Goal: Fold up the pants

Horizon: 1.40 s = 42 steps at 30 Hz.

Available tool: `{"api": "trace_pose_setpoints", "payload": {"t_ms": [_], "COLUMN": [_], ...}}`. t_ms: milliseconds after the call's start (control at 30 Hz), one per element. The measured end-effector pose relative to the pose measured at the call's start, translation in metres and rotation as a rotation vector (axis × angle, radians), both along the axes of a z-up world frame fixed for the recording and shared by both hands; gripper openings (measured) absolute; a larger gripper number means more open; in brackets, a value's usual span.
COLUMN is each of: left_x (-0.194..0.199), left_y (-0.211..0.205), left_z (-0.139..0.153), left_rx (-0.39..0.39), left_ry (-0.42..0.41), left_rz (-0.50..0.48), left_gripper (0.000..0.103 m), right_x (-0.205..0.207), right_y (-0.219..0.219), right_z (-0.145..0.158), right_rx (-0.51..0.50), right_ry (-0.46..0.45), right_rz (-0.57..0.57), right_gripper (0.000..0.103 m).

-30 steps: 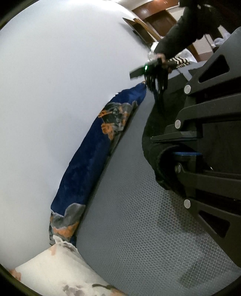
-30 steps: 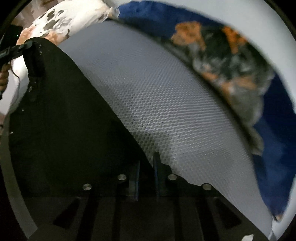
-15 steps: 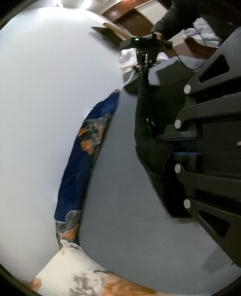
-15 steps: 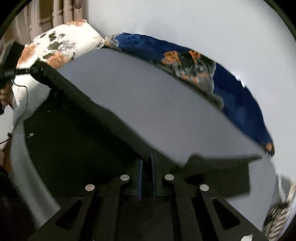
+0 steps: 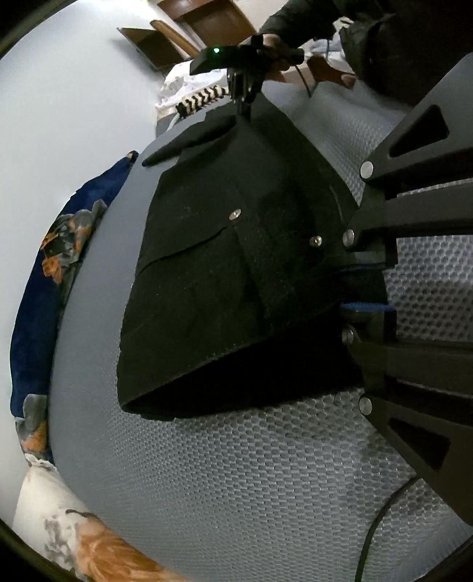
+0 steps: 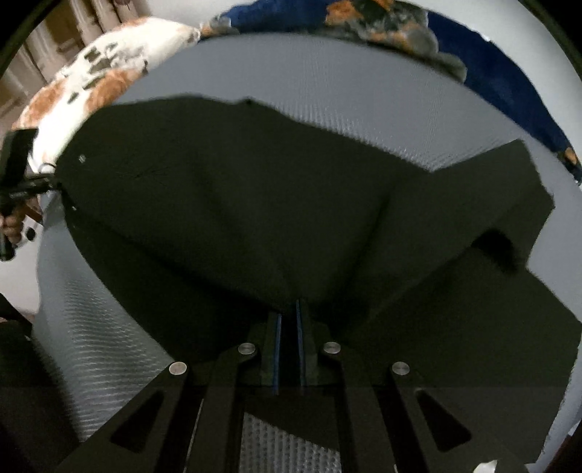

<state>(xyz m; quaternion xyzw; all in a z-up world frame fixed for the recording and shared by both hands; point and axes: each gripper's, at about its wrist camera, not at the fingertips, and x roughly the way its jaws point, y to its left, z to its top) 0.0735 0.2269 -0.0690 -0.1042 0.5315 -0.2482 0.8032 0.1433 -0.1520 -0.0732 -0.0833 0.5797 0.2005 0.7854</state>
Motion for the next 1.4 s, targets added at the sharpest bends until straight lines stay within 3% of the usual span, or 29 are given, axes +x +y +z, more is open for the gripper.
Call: {"api": "trace_pose_setpoints", "payload": {"t_ms": [100,167,333,533,600,700,900,967,1033,1200,1300,1400], "left_x": [0.000,-0.004,-0.017,-0.035,-0.036,-0.035,-0.011,-0.005,-0.001,0.008,0.013,0.015], "left_y": [0.002,0.007,0.034,0.044,0.036,0.026,0.018,0.018,0.018,0.013,0.016,0.015], "left_z": [0.007,0.012,0.024,0.037,0.037,0.032,-0.003,-0.007,-0.001,0.032,0.027,0.005], "left_rx": [0.050,0.127,0.065,-0.133,-0.159,-0.226,-0.342,-0.325,-0.318,-0.208,-0.140,-0.038], "left_ry": [0.014,0.007,0.033,0.097,0.120,0.153,0.319,0.331,0.312,0.179,0.163,0.182], "left_rz": [0.029,0.060,0.154,0.278,0.285,0.309,0.482,0.522,0.524,0.440,0.376,0.323], "left_gripper": [0.036,0.059,0.059,0.059,0.059,0.059,0.056,0.029,0.023,0.019,0.020,0.020], "right_x": [0.003,0.004,0.003,0.003,-0.002,-0.003,-0.006,-0.008,-0.013,-0.040,-0.056,-0.062], "right_y": [0.005,0.008,0.012,0.010,0.007,0.006,0.004,0.003,0.003,0.009,0.014,0.021], "right_z": [-0.007,-0.006,-0.007,-0.008,-0.009,-0.008,-0.007,-0.002,0.009,0.041,0.029,0.002], "right_rx": [-0.007,-0.016,-0.021,-0.018,-0.010,-0.006,-0.001,0.000,0.007,0.027,0.044,0.031], "right_ry": [0.010,0.005,-0.003,-0.018,-0.023,-0.031,-0.048,-0.058,-0.079,-0.110,-0.053,0.010], "right_rz": [-0.011,-0.002,0.007,0.011,0.007,0.005,-0.015,-0.037,-0.056,-0.047,-0.028,-0.037], "right_gripper": [0.005,0.005,0.006,0.007,0.007,0.007,0.007,0.007,0.007,0.007,0.007,0.007]}}
